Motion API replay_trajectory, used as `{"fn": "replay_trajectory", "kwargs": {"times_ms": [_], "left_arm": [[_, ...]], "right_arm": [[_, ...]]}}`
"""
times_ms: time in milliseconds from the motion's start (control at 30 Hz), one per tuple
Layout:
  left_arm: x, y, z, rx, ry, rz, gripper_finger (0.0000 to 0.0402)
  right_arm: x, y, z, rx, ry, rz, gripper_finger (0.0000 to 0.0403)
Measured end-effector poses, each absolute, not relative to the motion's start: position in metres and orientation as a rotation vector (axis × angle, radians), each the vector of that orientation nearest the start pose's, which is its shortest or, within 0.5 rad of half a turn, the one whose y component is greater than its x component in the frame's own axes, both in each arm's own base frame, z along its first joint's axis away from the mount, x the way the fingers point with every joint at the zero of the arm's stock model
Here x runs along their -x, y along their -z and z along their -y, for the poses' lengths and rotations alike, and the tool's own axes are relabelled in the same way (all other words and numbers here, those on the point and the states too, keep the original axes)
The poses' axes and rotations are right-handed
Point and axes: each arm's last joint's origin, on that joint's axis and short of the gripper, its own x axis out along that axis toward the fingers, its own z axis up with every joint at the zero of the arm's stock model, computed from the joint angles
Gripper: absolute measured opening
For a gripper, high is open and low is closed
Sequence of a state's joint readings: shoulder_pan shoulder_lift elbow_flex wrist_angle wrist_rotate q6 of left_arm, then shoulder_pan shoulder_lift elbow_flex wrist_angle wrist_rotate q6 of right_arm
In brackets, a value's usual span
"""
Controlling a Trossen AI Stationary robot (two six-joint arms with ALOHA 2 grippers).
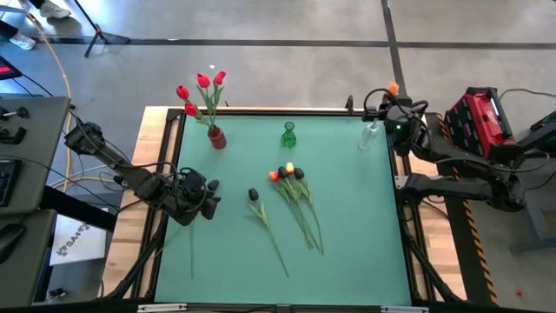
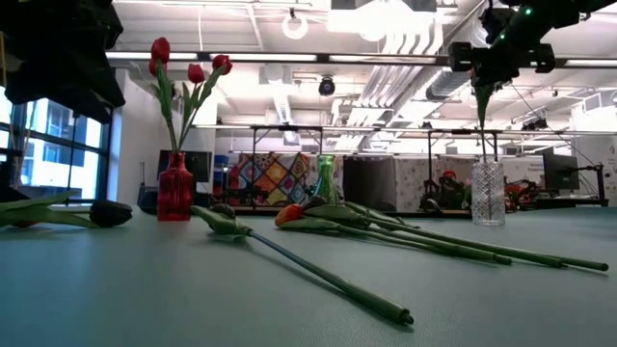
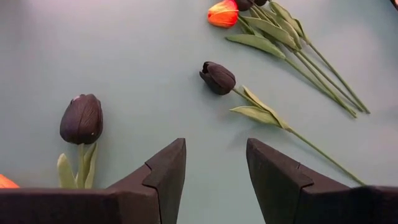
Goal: Sort flowers into vase by color
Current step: Put the orange tulip into the transparent vase
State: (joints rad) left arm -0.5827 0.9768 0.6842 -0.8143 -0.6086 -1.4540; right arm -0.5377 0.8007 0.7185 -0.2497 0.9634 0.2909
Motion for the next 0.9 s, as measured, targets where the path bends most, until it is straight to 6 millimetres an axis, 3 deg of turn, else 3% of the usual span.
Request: {"fn": "replay_trajectory", "kwargs": {"times_ms": [667, 900], "left_arm": [[-0.148, -0.227, 0.078, 0.750, -0.614, -0.690, 0.0159], [-0.148, -0.228, 0.079, 0.761, -0.606, -0.688, 0.0159]], "right_arm": [[-0.125, -0.306, 0.101, -0.228, 1.461, -0.151, 0.0149], [-0.115, -0.322, 0.096, -0.304, 1.453, -0.221, 0.0181]]}}
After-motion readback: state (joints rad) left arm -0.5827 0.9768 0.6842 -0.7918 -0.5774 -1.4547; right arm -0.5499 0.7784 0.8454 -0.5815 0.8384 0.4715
